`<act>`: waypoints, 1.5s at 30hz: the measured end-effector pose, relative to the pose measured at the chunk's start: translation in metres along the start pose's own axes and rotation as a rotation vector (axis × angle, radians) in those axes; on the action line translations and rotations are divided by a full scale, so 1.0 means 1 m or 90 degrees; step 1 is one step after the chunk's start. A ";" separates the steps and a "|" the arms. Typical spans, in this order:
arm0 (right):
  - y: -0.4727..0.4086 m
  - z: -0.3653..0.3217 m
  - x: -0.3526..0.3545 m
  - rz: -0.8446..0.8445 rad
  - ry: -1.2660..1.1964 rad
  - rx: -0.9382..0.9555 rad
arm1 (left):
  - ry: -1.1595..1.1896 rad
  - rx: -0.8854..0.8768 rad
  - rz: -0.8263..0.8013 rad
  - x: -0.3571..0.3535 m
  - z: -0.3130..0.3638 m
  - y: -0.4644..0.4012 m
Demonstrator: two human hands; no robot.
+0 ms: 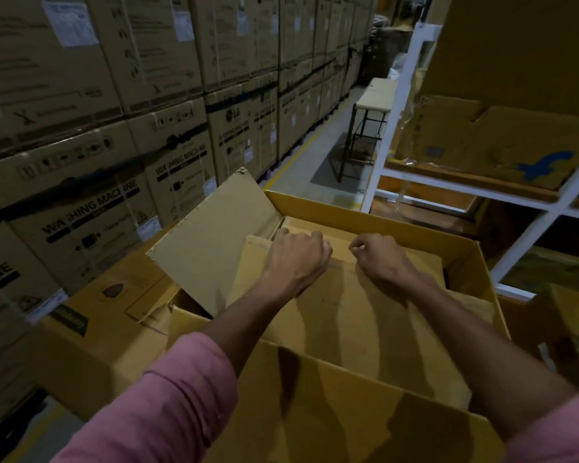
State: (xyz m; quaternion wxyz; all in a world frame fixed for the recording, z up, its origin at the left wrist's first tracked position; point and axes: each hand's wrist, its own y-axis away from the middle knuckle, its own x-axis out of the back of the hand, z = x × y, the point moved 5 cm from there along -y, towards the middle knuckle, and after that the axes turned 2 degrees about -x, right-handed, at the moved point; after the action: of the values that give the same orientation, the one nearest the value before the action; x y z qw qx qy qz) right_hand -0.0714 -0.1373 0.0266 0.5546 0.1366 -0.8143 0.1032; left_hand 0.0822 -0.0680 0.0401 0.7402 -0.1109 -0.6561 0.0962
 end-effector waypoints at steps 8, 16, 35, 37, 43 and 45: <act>0.082 -0.029 0.007 -0.561 0.005 0.038 | -0.037 0.000 -0.279 0.016 0.039 0.008; 0.109 -0.015 -0.045 -0.612 -0.065 0.010 | -0.086 0.041 -0.449 -0.025 0.033 0.072; 0.082 0.001 0.022 -0.088 0.496 0.178 | -0.081 -0.075 -0.511 -0.010 0.099 0.071; 0.078 0.022 0.042 -0.078 0.482 0.117 | -0.063 -0.119 -0.515 -0.017 0.131 0.057; 0.083 0.134 0.052 -0.134 0.396 -0.046 | -0.071 -0.280 -0.471 -0.047 0.225 0.036; 0.096 0.169 0.055 -0.141 0.361 -0.058 | -0.088 -0.328 -0.479 -0.055 0.248 0.034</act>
State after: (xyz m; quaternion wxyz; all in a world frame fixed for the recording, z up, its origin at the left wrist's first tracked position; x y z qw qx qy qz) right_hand -0.2706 -0.1070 0.0152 0.7731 0.1655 -0.6110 0.0398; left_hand -0.1708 -0.0422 0.0062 0.6267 -0.0383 -0.7010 -0.3383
